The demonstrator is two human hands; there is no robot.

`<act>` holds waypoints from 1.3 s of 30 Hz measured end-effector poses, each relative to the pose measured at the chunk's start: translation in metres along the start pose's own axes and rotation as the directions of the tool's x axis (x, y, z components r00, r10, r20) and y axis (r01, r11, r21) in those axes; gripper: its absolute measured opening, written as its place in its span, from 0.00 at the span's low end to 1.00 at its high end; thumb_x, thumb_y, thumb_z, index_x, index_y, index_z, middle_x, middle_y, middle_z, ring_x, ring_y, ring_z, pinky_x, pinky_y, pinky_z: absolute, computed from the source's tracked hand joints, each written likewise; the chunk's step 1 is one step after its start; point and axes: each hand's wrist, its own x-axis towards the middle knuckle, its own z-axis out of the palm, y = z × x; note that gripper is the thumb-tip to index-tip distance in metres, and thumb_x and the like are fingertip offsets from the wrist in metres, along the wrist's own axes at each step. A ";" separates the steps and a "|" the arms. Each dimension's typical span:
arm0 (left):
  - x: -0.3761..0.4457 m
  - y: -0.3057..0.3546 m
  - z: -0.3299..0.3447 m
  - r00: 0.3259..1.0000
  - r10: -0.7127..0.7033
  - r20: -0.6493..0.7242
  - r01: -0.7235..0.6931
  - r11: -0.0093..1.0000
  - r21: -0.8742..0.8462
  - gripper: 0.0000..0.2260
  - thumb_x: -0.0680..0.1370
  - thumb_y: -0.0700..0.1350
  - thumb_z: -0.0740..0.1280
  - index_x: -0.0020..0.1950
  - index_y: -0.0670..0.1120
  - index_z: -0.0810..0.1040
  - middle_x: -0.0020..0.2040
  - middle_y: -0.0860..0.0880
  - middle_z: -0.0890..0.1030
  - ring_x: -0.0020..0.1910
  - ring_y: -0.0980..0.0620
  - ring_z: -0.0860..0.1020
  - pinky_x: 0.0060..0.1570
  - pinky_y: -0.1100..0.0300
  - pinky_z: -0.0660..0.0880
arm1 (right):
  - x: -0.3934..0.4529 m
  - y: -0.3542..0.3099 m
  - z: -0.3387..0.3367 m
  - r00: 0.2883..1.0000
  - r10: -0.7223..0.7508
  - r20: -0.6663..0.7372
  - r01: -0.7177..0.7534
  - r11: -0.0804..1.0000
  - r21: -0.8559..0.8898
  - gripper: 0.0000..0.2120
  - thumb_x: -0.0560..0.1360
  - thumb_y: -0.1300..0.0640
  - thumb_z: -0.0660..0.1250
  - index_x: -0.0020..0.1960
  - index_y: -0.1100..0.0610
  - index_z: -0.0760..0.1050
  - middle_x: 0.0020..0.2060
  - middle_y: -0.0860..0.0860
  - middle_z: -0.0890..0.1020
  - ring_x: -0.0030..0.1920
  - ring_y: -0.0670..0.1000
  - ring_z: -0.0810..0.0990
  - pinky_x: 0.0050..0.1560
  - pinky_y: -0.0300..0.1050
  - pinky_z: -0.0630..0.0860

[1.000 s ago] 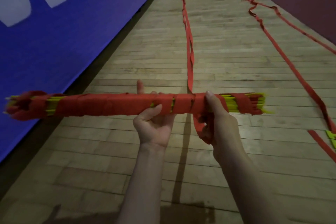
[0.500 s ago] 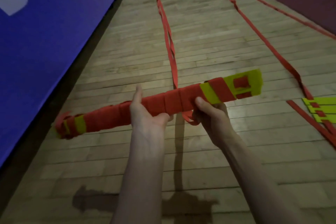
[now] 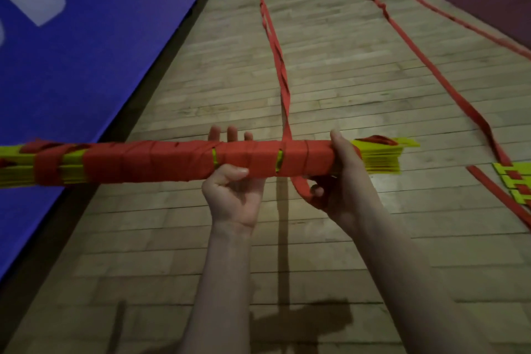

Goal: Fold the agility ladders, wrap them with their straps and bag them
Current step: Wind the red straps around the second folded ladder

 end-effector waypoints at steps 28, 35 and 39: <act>-0.001 0.002 0.034 0.849 -0.197 -0.491 0.199 0.979 -0.049 0.17 0.68 0.41 0.68 0.56 0.45 0.72 0.54 0.42 0.76 0.52 0.40 0.77 0.54 0.36 0.72 | 0.005 0.008 -0.011 0.892 -0.419 0.170 0.427 0.904 -0.014 0.24 0.65 0.39 0.74 0.42 0.57 0.71 0.29 0.48 0.68 0.28 0.48 0.68 0.32 0.47 0.64; 0.011 -0.002 0.016 0.815 -0.189 -0.548 0.119 0.980 -0.161 0.08 0.72 0.35 0.62 0.45 0.46 0.75 0.45 0.47 0.83 0.50 0.47 0.81 0.62 0.44 0.72 | 0.002 0.003 -0.022 0.842 -0.442 0.308 0.530 0.784 -0.325 0.18 0.62 0.40 0.77 0.36 0.53 0.75 0.29 0.46 0.76 0.32 0.46 0.74 0.35 0.41 0.72; 0.011 0.002 -0.003 0.971 -0.013 -0.238 -0.060 0.953 -0.297 0.27 0.63 0.34 0.60 0.59 0.53 0.75 0.51 0.55 0.83 0.54 0.50 0.81 0.64 0.39 0.68 | -0.009 0.009 -0.014 0.910 -0.403 0.095 0.401 0.801 -0.446 0.22 0.64 0.39 0.75 0.35 0.59 0.80 0.27 0.51 0.80 0.27 0.47 0.73 0.30 0.39 0.70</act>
